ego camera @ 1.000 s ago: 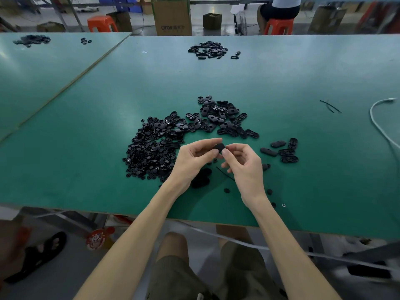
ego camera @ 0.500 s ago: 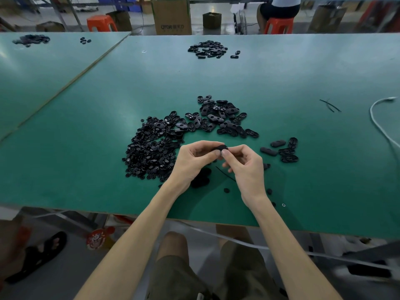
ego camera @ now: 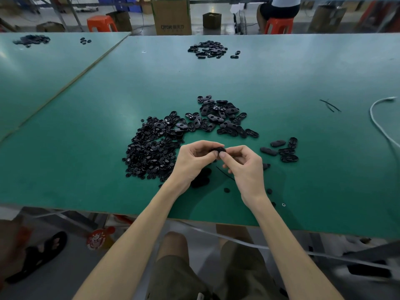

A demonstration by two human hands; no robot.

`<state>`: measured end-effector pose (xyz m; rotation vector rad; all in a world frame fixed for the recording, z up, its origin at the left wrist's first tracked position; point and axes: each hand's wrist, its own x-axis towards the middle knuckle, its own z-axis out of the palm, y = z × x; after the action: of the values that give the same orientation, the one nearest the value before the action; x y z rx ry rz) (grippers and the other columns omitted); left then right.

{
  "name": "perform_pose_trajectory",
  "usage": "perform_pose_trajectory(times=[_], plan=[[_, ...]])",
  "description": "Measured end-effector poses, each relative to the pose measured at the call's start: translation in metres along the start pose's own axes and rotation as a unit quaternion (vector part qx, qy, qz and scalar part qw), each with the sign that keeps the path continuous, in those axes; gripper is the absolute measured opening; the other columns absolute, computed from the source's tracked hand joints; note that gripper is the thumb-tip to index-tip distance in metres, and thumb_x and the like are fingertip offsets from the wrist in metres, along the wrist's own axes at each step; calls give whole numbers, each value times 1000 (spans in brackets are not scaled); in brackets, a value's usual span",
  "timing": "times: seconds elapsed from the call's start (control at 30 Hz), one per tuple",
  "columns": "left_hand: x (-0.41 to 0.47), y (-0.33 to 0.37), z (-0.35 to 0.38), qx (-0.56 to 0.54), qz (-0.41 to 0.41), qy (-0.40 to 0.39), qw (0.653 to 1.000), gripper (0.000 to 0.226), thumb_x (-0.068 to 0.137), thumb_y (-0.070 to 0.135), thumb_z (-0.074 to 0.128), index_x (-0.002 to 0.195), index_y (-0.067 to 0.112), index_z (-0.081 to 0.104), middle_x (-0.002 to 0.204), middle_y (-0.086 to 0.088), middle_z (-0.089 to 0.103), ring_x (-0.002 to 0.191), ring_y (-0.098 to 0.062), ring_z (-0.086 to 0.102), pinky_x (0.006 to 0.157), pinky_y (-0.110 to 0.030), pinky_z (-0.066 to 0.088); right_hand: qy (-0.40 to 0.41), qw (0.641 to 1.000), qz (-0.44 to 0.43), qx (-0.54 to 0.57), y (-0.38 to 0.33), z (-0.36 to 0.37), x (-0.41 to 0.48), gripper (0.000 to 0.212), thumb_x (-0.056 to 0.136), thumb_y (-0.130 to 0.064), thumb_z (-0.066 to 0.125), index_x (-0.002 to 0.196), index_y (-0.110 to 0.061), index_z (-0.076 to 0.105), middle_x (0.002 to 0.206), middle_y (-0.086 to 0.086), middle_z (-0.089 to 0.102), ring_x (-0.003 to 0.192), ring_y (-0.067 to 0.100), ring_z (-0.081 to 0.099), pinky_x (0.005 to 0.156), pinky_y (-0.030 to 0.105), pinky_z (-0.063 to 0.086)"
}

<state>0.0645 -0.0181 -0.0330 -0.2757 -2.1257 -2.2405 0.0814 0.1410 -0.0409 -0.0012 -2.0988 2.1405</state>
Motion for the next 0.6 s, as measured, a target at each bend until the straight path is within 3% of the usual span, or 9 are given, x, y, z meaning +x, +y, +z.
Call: perform_pose_trajectory(times=[0.27,0.43,0.6], plan=[[1,-1,1,27,-2,16,1000,21,91,-8,69,100,9,79,98,-4,80,91,-12,74,81,-18,55,-6,1000,2,0,0,2,0,10,91,-11,80,87,-16,73,81,3,78,65,9,71,59,15,52],[-1,0,-3,-15,-7,-2,1000,20,90,3,76,110,6,78,102,-9,79,93,-15,74,83,-21,55,11,1000,7,9,1,0,0,6,94,-15,78,93,-16,72,85,2,79,65,11,70,59,18,51],[-1,0,-2,-9,-10,-4,1000,21,90,1,74,111,5,77,101,-9,80,91,-15,75,82,-20,55,15,1000,10,5,2,0,1,6,94,-16,77,93,-16,72,85,2,79,66,11,70,59,20,52]])
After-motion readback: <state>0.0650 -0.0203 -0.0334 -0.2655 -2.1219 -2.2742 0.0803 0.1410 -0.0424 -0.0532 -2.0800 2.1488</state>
